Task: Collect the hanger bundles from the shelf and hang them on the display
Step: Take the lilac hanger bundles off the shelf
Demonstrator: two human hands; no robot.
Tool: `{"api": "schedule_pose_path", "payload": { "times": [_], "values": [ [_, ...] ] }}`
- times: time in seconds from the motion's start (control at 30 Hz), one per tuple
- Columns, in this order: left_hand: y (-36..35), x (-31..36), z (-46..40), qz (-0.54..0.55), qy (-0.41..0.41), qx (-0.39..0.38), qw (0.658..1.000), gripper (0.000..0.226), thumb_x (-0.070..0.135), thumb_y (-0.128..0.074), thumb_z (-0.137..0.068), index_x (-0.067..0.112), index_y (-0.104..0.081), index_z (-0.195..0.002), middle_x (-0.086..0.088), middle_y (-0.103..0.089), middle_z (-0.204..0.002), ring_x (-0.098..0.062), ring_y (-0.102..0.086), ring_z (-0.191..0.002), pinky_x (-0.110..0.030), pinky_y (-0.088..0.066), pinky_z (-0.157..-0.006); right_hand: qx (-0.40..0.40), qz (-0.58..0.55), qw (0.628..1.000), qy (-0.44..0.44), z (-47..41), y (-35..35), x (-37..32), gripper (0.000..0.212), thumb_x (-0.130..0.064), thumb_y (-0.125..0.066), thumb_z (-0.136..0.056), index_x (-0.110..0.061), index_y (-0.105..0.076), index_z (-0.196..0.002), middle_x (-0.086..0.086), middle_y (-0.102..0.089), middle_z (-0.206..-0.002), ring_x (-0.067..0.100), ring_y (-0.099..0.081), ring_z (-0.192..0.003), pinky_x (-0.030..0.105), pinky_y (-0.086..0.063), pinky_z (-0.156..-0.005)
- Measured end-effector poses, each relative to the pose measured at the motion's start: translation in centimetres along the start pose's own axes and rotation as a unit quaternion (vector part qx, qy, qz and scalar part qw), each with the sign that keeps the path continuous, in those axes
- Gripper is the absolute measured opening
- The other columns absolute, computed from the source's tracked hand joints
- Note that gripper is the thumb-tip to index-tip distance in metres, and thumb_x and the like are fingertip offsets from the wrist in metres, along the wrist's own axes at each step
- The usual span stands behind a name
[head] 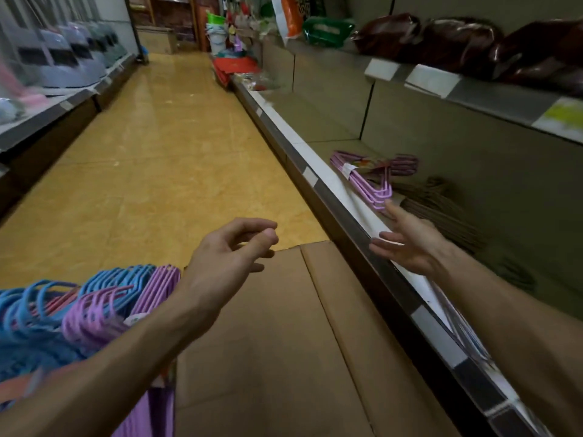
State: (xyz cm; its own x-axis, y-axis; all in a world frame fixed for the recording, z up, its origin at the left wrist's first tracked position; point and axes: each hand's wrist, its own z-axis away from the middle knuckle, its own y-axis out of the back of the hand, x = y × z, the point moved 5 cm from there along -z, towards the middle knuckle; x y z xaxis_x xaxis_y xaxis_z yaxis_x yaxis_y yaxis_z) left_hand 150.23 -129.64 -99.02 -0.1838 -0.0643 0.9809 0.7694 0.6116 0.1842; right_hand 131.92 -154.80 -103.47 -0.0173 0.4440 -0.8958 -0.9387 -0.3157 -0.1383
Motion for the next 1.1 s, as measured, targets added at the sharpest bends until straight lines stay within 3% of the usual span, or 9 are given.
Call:
{"api": "schedule_pose_path", "payload": {
  "times": [0.17,0.27,0.37,0.47,0.6,0.73,0.9,1.0,1.1],
  "values": [
    [-2.9,-0.5,-1.4,0.023,-0.006,-0.007,1.0,0.016,0.028,-0.062,-0.095,0.031,-0.07,-0.108,0.013,-0.072,-0.1,-0.005,-0.069,-0.094,-0.034,-0.059,-0.083,-0.024,-0.014,1.0,-0.006,-4.3,-0.7,-1.6,0.062,-0.043,-0.07,-0.09,-0.017,-0.047,-0.141,0.029,-0.033,-0.149,0.046,-0.052,-0.119,0.051,-0.058,-0.086],
    [-3.7,-0.5,-2.9,0.029,-0.005,0.004,1.0,0.017,0.025,-0.062,-0.095,0.028,-0.07,-0.109,0.009,-0.072,-0.1,-0.008,-0.07,-0.093,-0.035,-0.06,-0.083,-0.028,-0.021,0.999,-0.004,-6.4,-1.8,-2.6,0.037,-0.043,-0.063,-0.095,-0.014,-0.06,-0.119,0.023,-0.046,-0.137,0.041,-0.047,-0.129,0.049,-0.055,-0.085],
    [-4.1,-0.5,-4.0,0.031,-0.007,0.002,0.999,0.016,0.023,-0.061,-0.096,0.028,-0.07,-0.108,0.007,-0.072,-0.101,-0.01,-0.07,-0.093,-0.035,-0.06,-0.082,-0.024,-0.033,0.999,0.001,-8.3,-2.2,-3.1,0.038,-0.043,-0.064,-0.094,-0.01,-0.062,-0.114,0.019,-0.055,-0.126,0.039,-0.053,-0.116,0.051,-0.055,-0.087],
    [-4.0,-0.8,-4.4,0.023,-0.006,-0.007,1.0,0.016,0.021,-0.06,-0.096,0.028,-0.07,-0.107,0.007,-0.072,-0.099,-0.011,-0.071,-0.09,-0.032,-0.059,-0.079,-0.007,-0.039,0.999,0.005,-9.7,-2.3,-3.3,0.027,-0.028,-0.059,-0.099,-0.009,-0.058,-0.118,0.018,-0.056,-0.126,0.032,-0.058,-0.101,0.052,-0.059,-0.082],
    [-3.5,-1.6,-4.0,0.003,0.009,-0.02,1.0,0.016,0.019,-0.059,-0.097,0.025,-0.071,-0.105,0.007,-0.072,-0.095,-0.013,-0.072,-0.085,-0.034,-0.06,-0.077,0.005,-0.109,0.994,0.031,-10.5,-2.2,-3.1,0.029,0.002,-0.047,-0.1,-0.001,-0.046,-0.129,0.023,-0.054,-0.124,0.035,-0.06,-0.11,0.049,-0.059,-0.082],
    [-3.2,-2.0,-3.4,-0.031,0.012,-0.041,0.999,0.016,0.02,-0.058,-0.097,0.026,-0.071,-0.106,0.009,-0.071,-0.095,-0.011,-0.071,-0.085,-0.032,-0.06,-0.076,0.008,-0.166,0.983,0.074,-10.0,-1.9,-2.8,0.011,0.009,-0.044,-0.098,0.004,-0.049,-0.106,0.024,-0.057,-0.106,0.04,-0.063,-0.11,0.053,-0.057,-0.089],
    [-3.2,-1.6,-3.0,-0.054,0.006,-0.042,0.998,0.016,0.021,-0.058,-0.098,0.029,-0.07,-0.104,0.009,-0.07,-0.097,-0.008,-0.071,-0.085,-0.027,-0.06,-0.073,0.024,-0.165,0.979,0.118,-8.9,-1.6,-3.1,0.009,0.013,-0.046,-0.095,0.004,-0.048,-0.095,0.036,-0.056,-0.121,0.046,-0.065,-0.106,0.054,-0.059,-0.085],
    [-3.1,-1.3,-2.6,-0.055,0.01,-0.037,0.998,0.016,0.021,-0.059,-0.097,0.03,-0.07,-0.104,0.009,-0.069,-0.099,-0.007,-0.07,-0.084,-0.027,-0.06,-0.073,-0.023,-0.173,0.978,0.115,-7.3,-1.7,-2.9,0.007,0.009,-0.044,-0.097,0.008,-0.046,-0.105,0.037,-0.057,-0.121,0.046,-0.067,-0.104,0.052,-0.058,-0.087],
    [-2.3,-1.1,-2.2,-0.042,0.028,-0.026,0.998,0.016,0.021,-0.06,-0.097,0.029,-0.07,-0.106,0.007,-0.069,-0.102,-0.009,-0.071,-0.085,-0.032,-0.061,-0.075,-0.08,-0.204,0.971,0.09,-5.2,-1.9,-1.8,0.035,0.005,-0.043,-0.099,0.01,-0.037,-0.133,0.036,-0.057,-0.122,0.045,-0.068,-0.104,0.051,-0.057,-0.09]
  ]
}}
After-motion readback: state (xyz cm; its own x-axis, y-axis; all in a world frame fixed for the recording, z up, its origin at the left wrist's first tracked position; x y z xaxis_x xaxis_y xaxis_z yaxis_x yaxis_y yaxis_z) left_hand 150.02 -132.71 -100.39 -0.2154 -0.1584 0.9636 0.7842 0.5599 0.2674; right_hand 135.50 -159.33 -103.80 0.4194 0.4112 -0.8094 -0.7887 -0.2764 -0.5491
